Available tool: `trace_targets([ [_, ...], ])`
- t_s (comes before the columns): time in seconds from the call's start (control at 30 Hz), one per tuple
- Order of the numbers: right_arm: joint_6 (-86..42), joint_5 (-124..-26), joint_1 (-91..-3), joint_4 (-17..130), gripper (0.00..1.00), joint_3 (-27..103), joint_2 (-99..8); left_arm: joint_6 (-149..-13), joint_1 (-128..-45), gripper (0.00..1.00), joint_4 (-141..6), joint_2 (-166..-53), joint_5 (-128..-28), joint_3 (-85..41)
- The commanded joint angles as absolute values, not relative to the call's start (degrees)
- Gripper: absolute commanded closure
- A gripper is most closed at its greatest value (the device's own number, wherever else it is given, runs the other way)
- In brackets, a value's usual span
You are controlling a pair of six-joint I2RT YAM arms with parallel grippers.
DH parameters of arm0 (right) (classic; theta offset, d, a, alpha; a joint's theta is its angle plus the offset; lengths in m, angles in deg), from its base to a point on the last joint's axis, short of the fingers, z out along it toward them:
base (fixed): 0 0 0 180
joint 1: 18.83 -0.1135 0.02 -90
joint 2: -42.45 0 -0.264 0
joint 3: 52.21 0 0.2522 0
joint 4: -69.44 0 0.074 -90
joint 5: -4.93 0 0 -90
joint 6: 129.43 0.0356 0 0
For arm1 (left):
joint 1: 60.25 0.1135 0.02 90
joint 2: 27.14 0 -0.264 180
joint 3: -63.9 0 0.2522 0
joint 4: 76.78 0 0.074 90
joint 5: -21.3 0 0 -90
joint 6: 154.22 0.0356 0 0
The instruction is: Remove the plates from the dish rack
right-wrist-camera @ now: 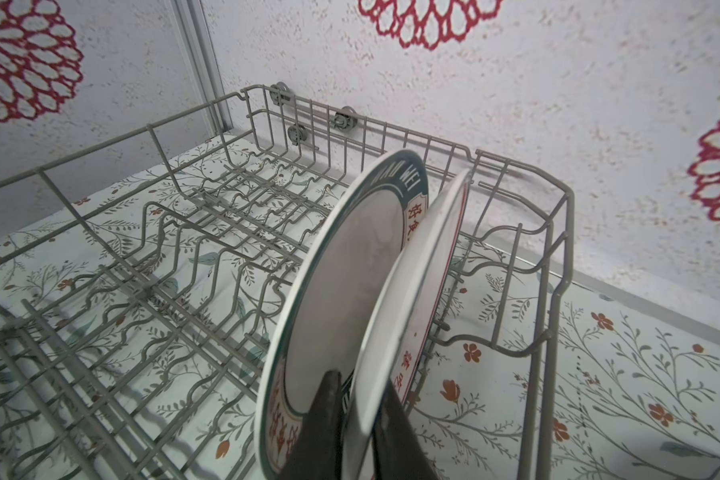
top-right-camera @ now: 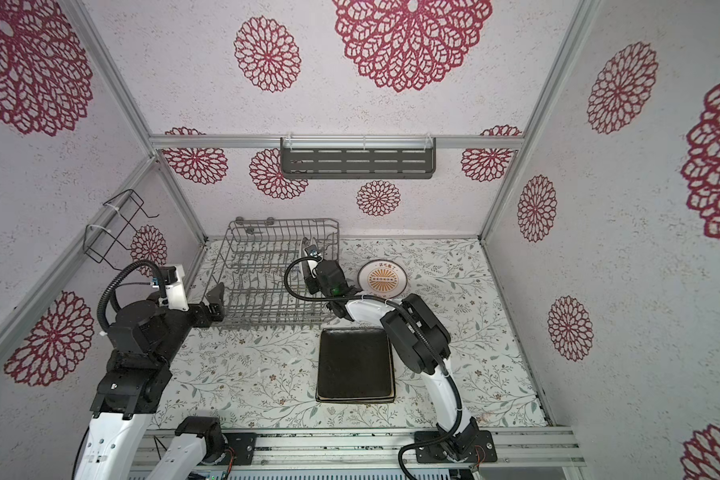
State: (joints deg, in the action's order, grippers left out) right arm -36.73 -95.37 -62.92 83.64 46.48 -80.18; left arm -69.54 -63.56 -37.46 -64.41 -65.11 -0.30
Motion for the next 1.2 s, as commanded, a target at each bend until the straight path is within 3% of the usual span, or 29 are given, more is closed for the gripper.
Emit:
trace_targets([
  [0.0, -35.4, -96.3, -63.1, 85.3, 0.87, 48.9, -78.8, -67.8, -63.3, 0.03, -40.1, -63.5, -64.4, 0.4],
  [0.17, -34.7, -97.2, -63.3, 87.7, 0.94, 47.7, -76.2, -67.8, -63.3, 0.03, -40.7, -63.0, -64.4, 1.2],
  [0.67, -38.9, -100.4, -63.5, 91.3, 0.99, 39.2, -61.1, -68.1, -63.4, 0.03, -40.6, -63.1, -65.7, 0.4],
  [0.9, -59.9, -105.8, -60.3, 69.9, 0.99, 40.0, -52.0, -67.4, -63.5, 0.02, -39.7, -63.6, -66.4, 0.5],
  [1.17, -67.7, -107.5, -53.5, 58.3, 0.99, 33.7, -50.8, -67.4, -63.5, 0.03, -41.0, -64.1, -67.1, 1.9],
])
